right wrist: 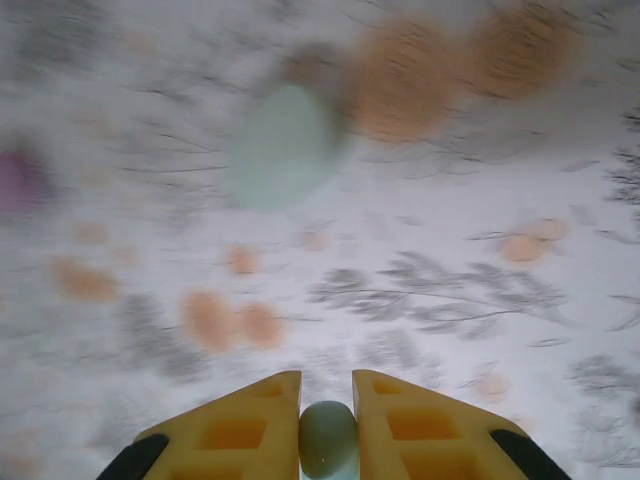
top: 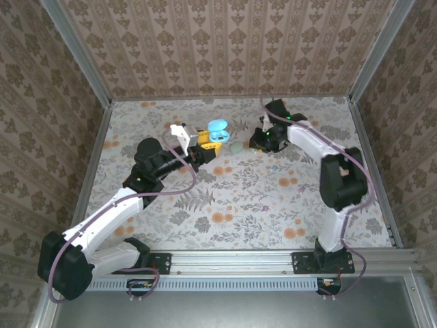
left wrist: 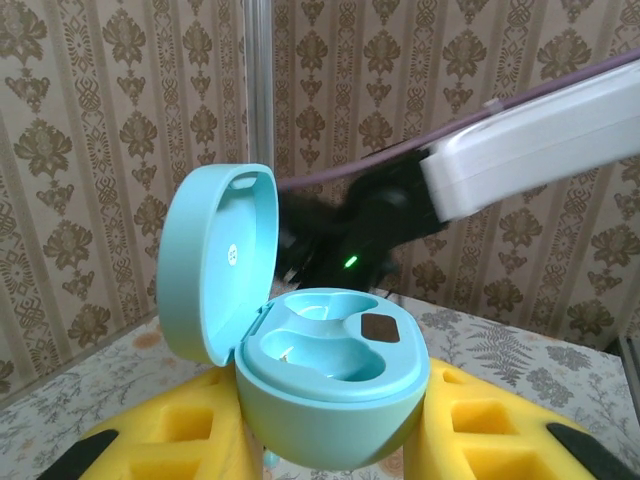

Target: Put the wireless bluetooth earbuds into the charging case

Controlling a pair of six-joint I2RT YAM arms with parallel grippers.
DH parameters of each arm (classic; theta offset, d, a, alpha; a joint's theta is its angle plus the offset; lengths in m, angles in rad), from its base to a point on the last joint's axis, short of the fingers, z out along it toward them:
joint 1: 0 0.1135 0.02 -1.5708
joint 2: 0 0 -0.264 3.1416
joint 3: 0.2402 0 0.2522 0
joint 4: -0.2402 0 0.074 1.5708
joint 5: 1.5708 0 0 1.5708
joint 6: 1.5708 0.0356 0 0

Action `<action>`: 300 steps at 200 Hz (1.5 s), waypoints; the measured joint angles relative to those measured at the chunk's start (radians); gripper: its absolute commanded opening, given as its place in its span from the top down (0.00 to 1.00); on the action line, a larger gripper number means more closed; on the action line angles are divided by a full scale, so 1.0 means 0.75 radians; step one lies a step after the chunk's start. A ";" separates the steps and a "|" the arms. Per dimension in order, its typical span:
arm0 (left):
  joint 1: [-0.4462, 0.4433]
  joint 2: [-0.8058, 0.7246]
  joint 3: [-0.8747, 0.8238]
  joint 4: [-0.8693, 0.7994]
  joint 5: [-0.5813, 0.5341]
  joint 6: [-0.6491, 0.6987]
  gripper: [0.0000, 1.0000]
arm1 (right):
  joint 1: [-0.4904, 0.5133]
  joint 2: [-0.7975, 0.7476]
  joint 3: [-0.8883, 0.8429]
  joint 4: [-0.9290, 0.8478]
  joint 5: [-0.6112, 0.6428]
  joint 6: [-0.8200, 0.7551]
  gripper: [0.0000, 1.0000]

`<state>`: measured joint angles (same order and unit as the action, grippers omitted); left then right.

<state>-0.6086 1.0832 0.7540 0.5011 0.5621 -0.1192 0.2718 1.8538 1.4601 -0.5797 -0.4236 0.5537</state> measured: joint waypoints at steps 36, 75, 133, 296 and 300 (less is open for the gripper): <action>0.011 0.000 -0.002 0.001 -0.005 -0.001 0.70 | -0.060 -0.237 -0.194 0.444 -0.389 0.297 0.79; 0.046 0.001 -0.007 0.020 -0.007 -0.002 0.69 | -0.059 -0.267 -0.337 0.855 -0.630 0.638 0.79; 0.082 0.002 -0.022 0.033 -0.002 -0.017 0.70 | -0.060 -0.267 -0.414 1.334 -0.808 1.058 0.79; 0.108 0.024 -0.035 0.040 0.053 -0.025 0.70 | 0.072 -0.582 -0.360 1.073 -0.718 0.753 0.79; 0.108 0.025 -0.035 0.040 0.055 -0.025 0.70 | 0.078 -0.588 -0.357 1.064 -0.709 0.732 0.79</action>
<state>-0.5274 1.1023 0.7277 0.5312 0.6037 -0.1379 0.3305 1.4124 1.1927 0.2184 -0.9554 1.1030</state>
